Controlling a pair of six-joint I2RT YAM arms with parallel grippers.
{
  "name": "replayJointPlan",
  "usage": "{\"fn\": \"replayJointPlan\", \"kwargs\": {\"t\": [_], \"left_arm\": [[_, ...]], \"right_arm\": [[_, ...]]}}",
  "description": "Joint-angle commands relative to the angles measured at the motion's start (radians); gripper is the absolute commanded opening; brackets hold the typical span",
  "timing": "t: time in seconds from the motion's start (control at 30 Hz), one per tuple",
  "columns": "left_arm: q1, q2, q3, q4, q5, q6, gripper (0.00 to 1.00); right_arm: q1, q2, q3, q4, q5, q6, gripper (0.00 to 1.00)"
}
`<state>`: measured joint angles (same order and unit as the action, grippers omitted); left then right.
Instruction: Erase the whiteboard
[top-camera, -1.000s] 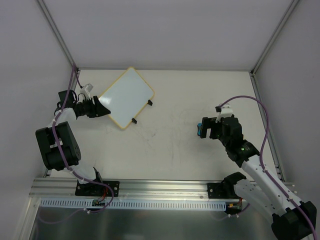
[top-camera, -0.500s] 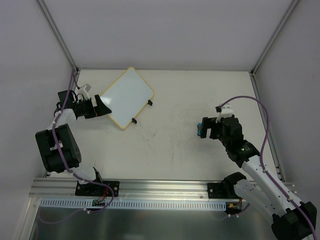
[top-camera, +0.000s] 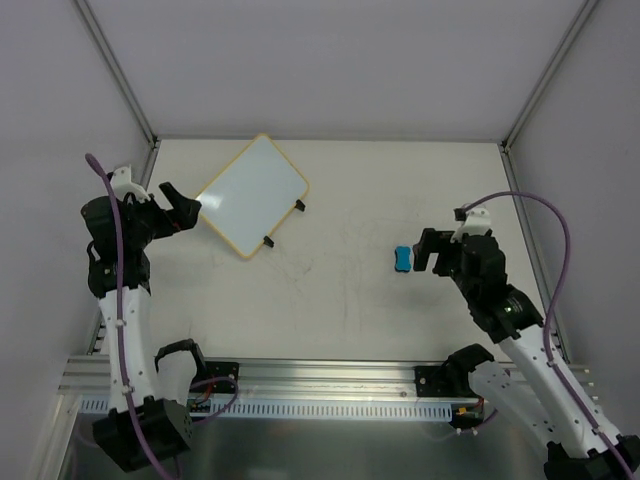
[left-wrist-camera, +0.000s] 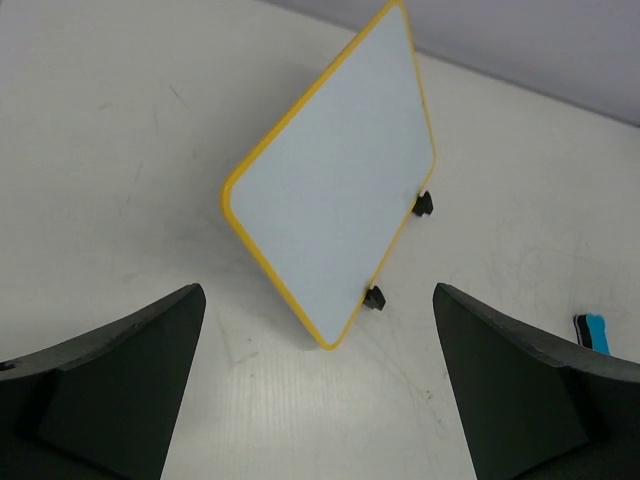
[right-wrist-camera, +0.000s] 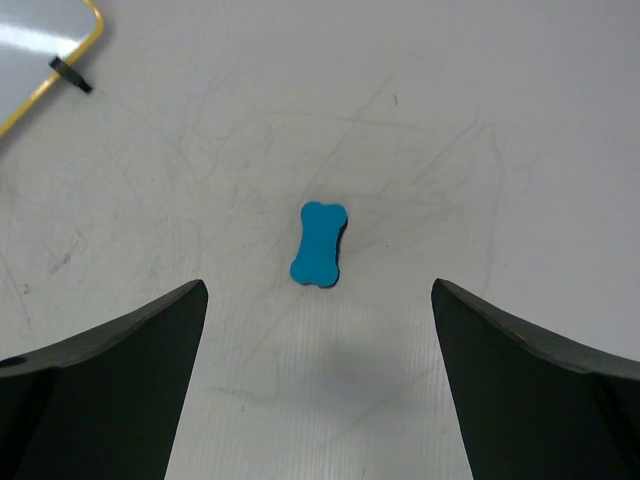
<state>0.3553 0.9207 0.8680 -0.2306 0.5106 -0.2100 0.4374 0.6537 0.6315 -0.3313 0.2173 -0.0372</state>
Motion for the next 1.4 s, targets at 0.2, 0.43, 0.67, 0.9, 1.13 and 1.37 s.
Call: {"fn": "replayJointPlan", "kwargs": {"t": [0.2,0.43,0.67,0.9,1.13,1.37], "left_arm": [[-0.096,-0.230,0.164,-0.307,-0.148,0.015,0.99],[-0.231,-0.292,0.369,-0.501,-0.250,0.078,0.99],[-0.285,-0.333,0.531,-0.614,-0.310,0.089,0.99],[-0.332,-0.407,0.571,-0.661,-0.402,0.115,0.99],[-0.351,-0.433,0.583,-0.674,-0.435,0.127,0.99],[-0.351,-0.433,0.563,-0.674,-0.468,0.135,0.99]], "right_arm": [[0.000,-0.230,0.287,-0.207,0.255,-0.076,0.99],[0.000,-0.362,0.343,-0.213,0.307,-0.185,0.99],[-0.002,-0.408,0.358,-0.195,0.271,-0.240,0.99],[0.000,-0.421,0.359,-0.184,0.248,-0.277,0.99],[0.000,-0.414,0.323,-0.129,0.205,-0.268,0.99],[0.000,-0.436,0.274,-0.064,0.172,-0.286,0.99]]}}
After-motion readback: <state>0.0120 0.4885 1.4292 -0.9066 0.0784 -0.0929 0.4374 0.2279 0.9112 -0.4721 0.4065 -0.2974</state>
